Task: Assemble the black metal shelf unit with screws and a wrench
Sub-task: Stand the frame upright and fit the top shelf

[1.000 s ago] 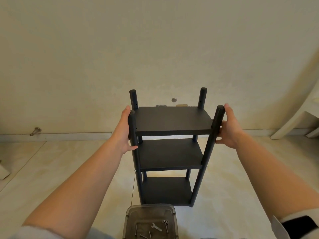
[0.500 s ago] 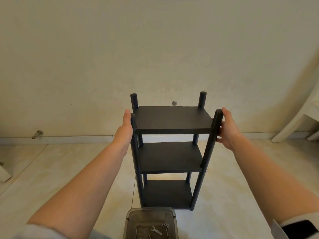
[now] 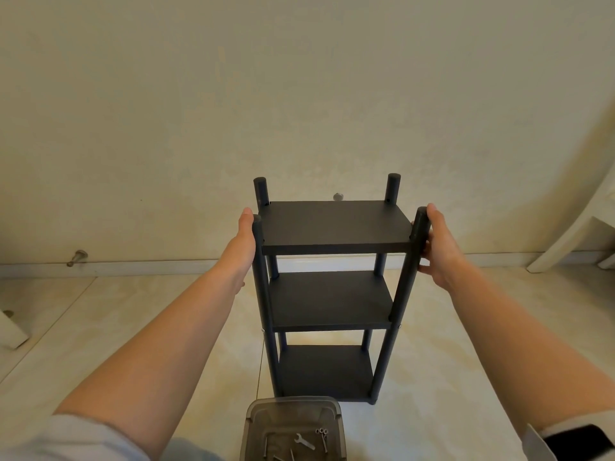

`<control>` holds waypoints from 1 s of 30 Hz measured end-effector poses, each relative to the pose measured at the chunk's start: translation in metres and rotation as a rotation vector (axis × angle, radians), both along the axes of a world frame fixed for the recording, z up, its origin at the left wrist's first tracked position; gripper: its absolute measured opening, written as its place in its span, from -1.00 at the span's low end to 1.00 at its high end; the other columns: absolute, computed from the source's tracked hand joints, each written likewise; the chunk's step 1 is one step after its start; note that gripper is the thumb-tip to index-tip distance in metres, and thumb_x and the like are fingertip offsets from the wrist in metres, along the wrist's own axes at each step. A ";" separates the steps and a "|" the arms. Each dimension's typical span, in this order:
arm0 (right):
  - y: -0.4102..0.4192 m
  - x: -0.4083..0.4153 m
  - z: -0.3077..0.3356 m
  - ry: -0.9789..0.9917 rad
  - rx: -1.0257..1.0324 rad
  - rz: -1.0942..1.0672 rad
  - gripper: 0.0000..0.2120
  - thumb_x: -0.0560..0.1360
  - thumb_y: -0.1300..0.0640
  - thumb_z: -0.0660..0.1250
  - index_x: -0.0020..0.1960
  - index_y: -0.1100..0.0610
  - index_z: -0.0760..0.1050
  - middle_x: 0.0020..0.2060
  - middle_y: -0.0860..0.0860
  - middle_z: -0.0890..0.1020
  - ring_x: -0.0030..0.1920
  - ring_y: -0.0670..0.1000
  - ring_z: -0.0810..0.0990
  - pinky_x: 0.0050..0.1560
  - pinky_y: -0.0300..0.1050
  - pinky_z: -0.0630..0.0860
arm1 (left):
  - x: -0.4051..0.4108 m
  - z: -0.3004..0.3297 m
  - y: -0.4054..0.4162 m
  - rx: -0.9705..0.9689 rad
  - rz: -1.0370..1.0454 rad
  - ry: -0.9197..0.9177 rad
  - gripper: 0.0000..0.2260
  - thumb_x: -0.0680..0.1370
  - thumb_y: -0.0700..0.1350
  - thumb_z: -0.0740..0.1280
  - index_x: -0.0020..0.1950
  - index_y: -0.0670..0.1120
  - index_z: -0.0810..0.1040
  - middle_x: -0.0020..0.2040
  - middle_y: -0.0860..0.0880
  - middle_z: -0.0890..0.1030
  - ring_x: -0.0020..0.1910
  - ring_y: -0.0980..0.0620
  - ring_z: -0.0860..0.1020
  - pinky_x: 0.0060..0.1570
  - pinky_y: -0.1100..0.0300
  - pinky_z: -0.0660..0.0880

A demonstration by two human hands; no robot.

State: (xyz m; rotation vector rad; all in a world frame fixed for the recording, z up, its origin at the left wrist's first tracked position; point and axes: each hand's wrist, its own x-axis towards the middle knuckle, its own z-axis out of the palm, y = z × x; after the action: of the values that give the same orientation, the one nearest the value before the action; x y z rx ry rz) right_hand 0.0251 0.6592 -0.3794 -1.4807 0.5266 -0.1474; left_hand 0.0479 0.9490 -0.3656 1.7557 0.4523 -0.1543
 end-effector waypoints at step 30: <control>0.002 -0.006 0.004 -0.014 -0.033 0.002 -0.34 0.49 -0.38 0.08 0.30 0.11 0.42 0.16 0.07 0.54 0.20 0.12 0.49 0.28 0.08 0.37 | 0.008 -0.019 0.000 -0.137 0.162 -0.151 -0.25 0.40 0.47 0.08 0.35 -0.04 0.44 0.27 -0.04 0.51 0.24 -0.09 0.45 0.32 -0.08 0.35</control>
State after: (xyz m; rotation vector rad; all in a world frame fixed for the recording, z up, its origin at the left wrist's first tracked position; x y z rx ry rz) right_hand 0.0186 0.6613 -0.3758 -1.5114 0.5138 -0.1650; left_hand 0.0561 0.9488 -0.3844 1.5767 0.4609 0.0604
